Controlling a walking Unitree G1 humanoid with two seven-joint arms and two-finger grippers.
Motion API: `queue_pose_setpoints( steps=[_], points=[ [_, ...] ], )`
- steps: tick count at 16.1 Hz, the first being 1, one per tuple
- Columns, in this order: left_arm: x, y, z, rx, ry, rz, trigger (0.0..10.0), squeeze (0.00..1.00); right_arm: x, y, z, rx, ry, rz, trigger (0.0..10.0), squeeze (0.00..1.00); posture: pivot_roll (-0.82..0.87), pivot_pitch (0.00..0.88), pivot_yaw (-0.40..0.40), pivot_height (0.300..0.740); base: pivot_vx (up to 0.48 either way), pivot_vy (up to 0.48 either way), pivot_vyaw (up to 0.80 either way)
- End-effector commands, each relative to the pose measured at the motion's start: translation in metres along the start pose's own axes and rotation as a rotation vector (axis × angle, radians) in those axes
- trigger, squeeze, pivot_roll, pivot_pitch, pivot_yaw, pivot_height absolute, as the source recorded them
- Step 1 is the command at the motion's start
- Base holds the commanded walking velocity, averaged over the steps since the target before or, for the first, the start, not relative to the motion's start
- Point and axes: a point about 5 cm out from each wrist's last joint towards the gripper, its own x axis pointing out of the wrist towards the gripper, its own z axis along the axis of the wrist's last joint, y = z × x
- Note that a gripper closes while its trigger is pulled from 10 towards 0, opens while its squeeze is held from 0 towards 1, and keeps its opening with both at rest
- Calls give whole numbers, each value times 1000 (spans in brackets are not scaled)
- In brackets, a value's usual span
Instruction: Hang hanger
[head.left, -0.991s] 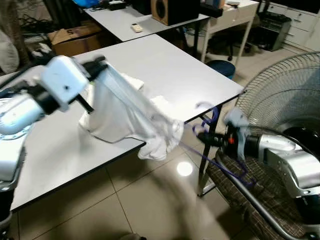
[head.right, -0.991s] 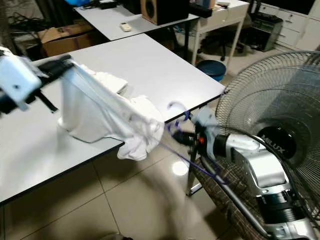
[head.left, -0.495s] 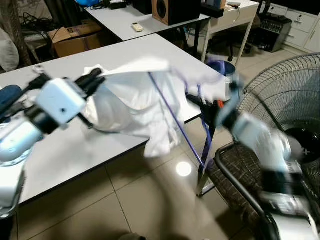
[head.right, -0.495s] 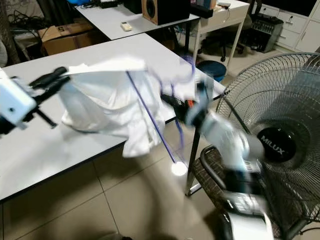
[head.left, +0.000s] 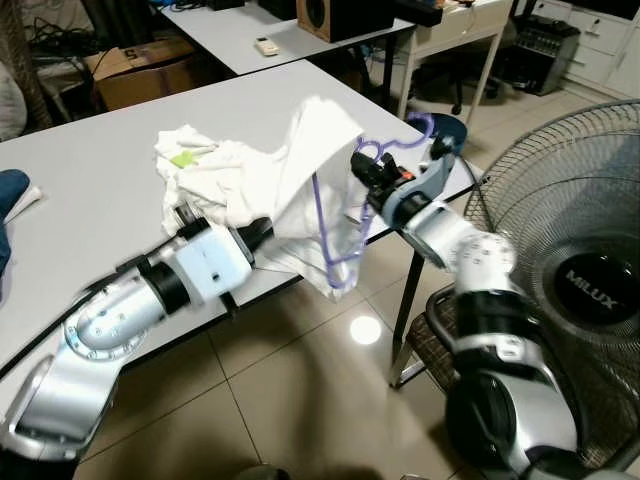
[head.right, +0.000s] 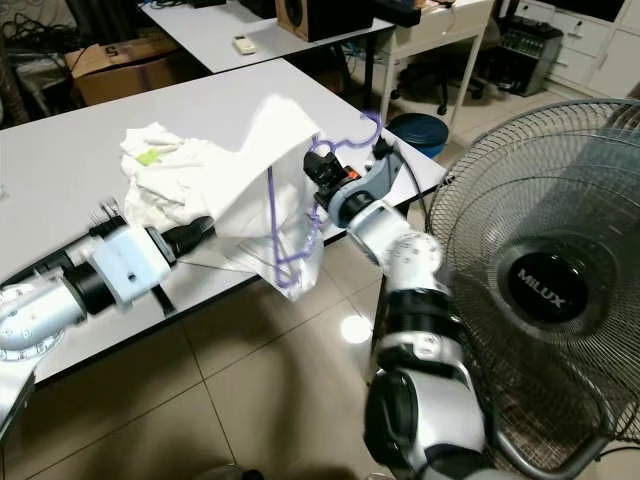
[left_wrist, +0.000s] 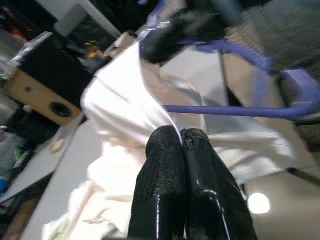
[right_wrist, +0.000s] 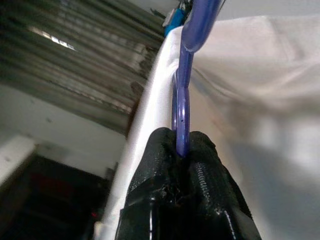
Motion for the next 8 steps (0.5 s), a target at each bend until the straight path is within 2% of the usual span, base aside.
queue_pose_setpoints(
  steps=[1, 3, 5, 6, 8],
  points=[
    [-2, -3, 8, -10, -27, -40, 0, 0, 7, 16, 8, 36, -54, 47, 10000, 0, 6, 6, 54, 740, 0, 0, 0],
    [-1, -13, 17, -75, -76, -90, 0, 0, 16, 22, 4, 103, -78, 53, 10000, 0, 14, 17, 53, 740, 0, 0, 0],
    [3, -30, 30, -228, -147, -194, 0, 0, 24, 26, 2, 173, -120, 43, 10000, 0, 19, 25, 54, 740, 0, 0, 0],
    [6, -37, 39, -332, -200, -217, 0, 0, 29, 28, 0, 190, -154, 28, 10000, 0, 18, 28, 55, 740, 0, 0, 0],
    [11, -38, 49, -430, -257, -215, 0, 0, 33, 31, -5, 235, -180, 23, 10000, 0, 19, 31, 57, 740, 0, 0, 0]
  ],
)
